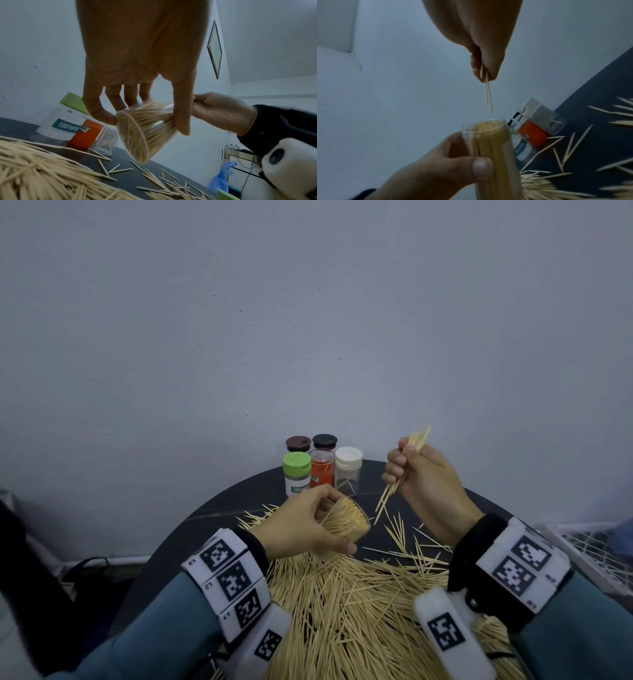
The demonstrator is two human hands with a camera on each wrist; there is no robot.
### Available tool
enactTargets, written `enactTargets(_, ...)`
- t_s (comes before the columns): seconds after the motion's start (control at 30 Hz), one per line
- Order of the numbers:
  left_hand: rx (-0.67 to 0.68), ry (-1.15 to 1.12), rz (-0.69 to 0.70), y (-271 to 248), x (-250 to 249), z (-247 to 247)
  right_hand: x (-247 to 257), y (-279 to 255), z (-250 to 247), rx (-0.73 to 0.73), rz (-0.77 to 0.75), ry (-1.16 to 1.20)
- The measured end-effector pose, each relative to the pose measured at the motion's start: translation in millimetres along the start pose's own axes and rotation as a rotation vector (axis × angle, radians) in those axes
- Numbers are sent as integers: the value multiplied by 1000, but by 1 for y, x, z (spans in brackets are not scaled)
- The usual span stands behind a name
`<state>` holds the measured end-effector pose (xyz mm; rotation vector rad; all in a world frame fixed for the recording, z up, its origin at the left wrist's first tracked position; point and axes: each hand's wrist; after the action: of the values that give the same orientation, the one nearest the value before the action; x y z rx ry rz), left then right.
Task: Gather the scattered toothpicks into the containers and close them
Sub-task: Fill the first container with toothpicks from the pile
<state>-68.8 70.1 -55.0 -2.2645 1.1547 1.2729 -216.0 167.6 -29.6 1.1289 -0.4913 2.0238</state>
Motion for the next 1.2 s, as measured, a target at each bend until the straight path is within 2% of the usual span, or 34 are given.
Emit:
enactTargets(0.2, 23, -12, 5, -2, 2, 5, -7, -12, 10, 36, -48, 26)
enactTargets(0.33, -3, -62, 10, -2, -1, 8, -27, -25, 9, 67, -33, -108)
enactTargets(0.53, -53, -137, 27, -1, 2, 7, -37, -30, 7, 129, -108, -321)
enactTargets(0.83, -110, -157, 1, 2, 7, 8, -39, -31, 5, 185, 37, -529)
enactTargets(1.2, -8, -109, 62, -3, 1, 10, -27, -23, 1, 193, -138, -487)
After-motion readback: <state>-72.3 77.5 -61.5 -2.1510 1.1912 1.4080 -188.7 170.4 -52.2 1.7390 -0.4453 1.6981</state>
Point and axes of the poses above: each hand's wrist, its own y-axis towards the middle knuckle, its own z-axis out of the palm, x = y × z, and after that the axes turned 14 degrees about -x, right-handed
